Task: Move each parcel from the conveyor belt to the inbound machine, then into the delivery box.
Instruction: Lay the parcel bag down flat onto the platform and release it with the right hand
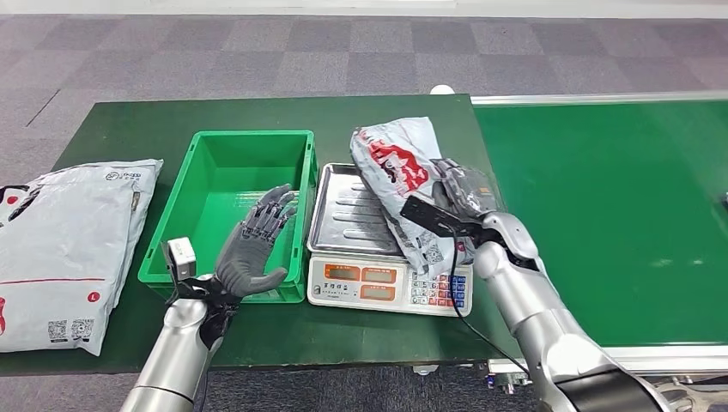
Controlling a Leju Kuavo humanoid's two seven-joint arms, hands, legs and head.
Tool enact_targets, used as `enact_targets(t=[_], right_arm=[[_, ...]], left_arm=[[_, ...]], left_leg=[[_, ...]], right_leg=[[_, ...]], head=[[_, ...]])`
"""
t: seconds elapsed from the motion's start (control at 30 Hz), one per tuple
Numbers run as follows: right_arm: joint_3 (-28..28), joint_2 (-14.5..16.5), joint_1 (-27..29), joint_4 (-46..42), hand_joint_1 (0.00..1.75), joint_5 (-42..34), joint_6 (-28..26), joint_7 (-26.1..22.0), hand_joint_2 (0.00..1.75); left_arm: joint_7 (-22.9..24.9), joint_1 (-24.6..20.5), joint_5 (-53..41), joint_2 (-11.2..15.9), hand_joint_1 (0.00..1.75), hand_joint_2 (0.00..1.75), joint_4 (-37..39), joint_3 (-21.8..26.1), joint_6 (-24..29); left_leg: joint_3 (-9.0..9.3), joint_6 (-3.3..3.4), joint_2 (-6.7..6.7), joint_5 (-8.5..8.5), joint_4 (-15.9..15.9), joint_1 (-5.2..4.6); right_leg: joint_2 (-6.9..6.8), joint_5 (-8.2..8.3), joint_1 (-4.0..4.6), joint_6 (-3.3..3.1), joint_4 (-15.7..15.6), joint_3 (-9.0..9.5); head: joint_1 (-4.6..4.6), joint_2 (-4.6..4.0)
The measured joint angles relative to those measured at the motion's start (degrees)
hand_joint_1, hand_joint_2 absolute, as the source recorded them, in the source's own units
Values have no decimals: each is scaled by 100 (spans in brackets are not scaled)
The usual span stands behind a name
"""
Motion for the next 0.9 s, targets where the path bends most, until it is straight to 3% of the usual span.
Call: enact_targets(t=[0.2, 0.43, 0.57, 0.7, 0.9], right_arm=[[484, 392, -561, 802, 175, 280, 411, 205, 175], [797, 648, -823, 1370, 175, 335, 1173, 263, 175], [992, 777, -931, 1648, 175, 517, 1752, 701, 175], [1138, 835, -1009, 1790, 3, 640, 1797, 941, 175], [1234, 855, -1013, 1848, 0, 670, 1520, 1366, 175]], left_arm=[[1, -184, 9, -60, 0, 175, 246, -76, -30], [0, -324, 19, -76, 0, 175, 443, -132, -37], [0, -399, 61, -75, 0, 175, 542, -149, 0], [0, -407, 66, -72, 0, 175, 604, -149, 30], [0, -369, 87, -43, 0, 175, 604, -147, 137]], left_leg=[[-4, -2, -2, 1, 0, 5], [-4, -2, -1, 1, 0, 4], [6, -3, 2, 0, 0, 4], [15, -3, 4, 0, -1, 6], [20, -4, 6, 1, -1, 7]], right_leg=[[-1, -1, 2, -1, 1, -4], [1, -1, 1, -1, -1, -4], [6, -1, 1, -1, -1, 1], [7, -2, 4, -2, -1, 9], [7, 0, 3, -3, -1, 15]], head=[[0, 0], [1, 0], [0, 0], [0, 0], [-1, 0]])
